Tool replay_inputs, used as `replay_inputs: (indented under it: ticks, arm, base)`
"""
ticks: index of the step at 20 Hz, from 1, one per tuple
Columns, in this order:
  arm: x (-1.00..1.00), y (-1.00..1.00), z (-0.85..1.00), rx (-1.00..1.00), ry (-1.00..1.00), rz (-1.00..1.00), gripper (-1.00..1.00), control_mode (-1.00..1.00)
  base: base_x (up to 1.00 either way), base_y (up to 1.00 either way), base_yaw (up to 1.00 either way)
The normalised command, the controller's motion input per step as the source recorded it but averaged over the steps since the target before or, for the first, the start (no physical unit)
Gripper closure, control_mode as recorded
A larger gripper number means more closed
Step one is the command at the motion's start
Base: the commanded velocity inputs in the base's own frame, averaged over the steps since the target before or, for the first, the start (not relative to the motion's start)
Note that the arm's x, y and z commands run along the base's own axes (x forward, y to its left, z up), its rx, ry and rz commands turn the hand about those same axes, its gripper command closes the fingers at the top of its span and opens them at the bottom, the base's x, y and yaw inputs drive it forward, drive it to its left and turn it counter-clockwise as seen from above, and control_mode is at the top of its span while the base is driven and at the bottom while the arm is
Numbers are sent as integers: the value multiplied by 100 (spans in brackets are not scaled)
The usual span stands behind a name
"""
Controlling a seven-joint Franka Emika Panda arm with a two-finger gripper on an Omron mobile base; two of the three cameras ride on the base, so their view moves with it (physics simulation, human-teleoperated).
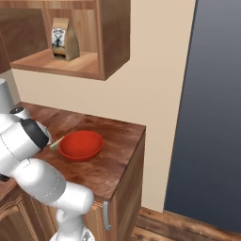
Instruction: Pick the egg and butter from the fridge and place them by the bowl for mixing.
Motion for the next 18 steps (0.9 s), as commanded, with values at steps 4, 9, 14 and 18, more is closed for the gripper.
replay_inputs:
  ticks: [4, 9, 14, 18]
  arm:
    - [11, 0, -14, -5, 0, 0, 100, -100]
    - [7, 0, -14, -6, 0, 0, -100, -100]
    - [0, 0, -1, -1, 0, 0, -100, -100]
    - [16, 0, 9, 0, 0, 0, -100, -100]
  base:
    - [0, 0, 0]
    - [0, 0, 0]
    - [0, 0, 0]
    - [0, 0, 0]
